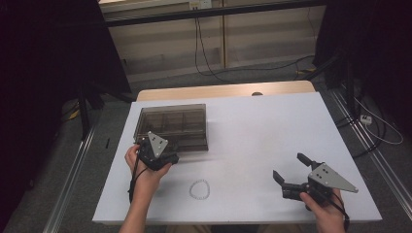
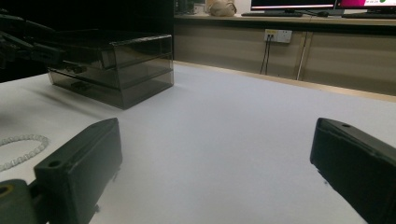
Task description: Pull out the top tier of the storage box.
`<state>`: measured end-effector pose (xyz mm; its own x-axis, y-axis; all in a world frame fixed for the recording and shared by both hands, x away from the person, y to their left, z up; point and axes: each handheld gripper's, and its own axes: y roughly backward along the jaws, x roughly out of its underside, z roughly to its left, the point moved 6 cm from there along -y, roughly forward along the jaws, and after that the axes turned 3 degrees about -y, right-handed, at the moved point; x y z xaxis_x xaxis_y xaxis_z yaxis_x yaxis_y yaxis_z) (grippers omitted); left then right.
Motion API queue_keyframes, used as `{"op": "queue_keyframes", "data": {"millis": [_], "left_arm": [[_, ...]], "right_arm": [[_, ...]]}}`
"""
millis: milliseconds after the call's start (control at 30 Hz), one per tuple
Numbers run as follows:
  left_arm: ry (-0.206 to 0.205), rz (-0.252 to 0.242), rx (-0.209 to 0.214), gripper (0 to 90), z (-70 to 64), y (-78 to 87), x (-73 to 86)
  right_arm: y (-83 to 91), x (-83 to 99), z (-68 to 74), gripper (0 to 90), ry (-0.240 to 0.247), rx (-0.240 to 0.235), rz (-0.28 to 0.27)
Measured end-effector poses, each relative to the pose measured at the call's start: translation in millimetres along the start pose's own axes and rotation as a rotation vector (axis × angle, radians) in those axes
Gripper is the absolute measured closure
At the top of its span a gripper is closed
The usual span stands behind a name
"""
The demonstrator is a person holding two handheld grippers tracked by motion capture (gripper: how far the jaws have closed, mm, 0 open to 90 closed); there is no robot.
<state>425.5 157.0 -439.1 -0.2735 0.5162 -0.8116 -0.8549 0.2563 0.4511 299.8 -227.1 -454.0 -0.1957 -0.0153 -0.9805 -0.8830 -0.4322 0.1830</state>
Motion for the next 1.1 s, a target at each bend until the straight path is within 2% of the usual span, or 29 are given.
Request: {"op": "queue_keyframes", "data": {"millis": [33, 133, 233, 533, 900, 933, 1033, 1100], "left_arm": [[-0.012, 0.002, -0.006, 22.2, 0.4, 0.5, 0.2], [-0.02, 0.007, 0.0, 22.9, 0.2, 1.2, 0.4], [-0.059, 0.009, 0.004, 30.0, -2.9, 2.9, -2.0], [-0.08, 0.026, 0.017, 33.3, -4.5, 8.8, -1.4], [-0.05, 0.038, 0.046, 32.9, -5.3, 19.0, 0.4], [-0.036, 0.033, 0.054, 32.7, -4.7, 18.6, 0.2], [-0.01, 0.033, 0.086, 27.2, -4.7, 16.4, -0.6], [-0.021, 0.043, 0.103, 21.3, -4.8, 13.3, 0.1]], "right_arm": [[-0.1, -0.1, 0.2, 1.6, 0.0, -0.001, 0.001], [-0.1, -0.1, 0.3, 1.6, 0.0, 0.0, 0.002], [0.0, -0.1, 0.2, 1.6, 0.0, -0.001, 0.001], [1.8, -0.1, -1.4, 1.6, -0.002, 0.001, 0.0], [0.4, -0.7, 0.0, 1.7, -0.003, -0.002, 0.0], [0.2, -0.9, 0.2, 1.6, -0.001, -0.004, -0.001], [-0.2, -1.0, 1.1, 1.7, 0.001, -0.007, -0.001], [-0.6, -0.8, 1.1, 1.7, 0.0, -0.006, 0.0]]}}
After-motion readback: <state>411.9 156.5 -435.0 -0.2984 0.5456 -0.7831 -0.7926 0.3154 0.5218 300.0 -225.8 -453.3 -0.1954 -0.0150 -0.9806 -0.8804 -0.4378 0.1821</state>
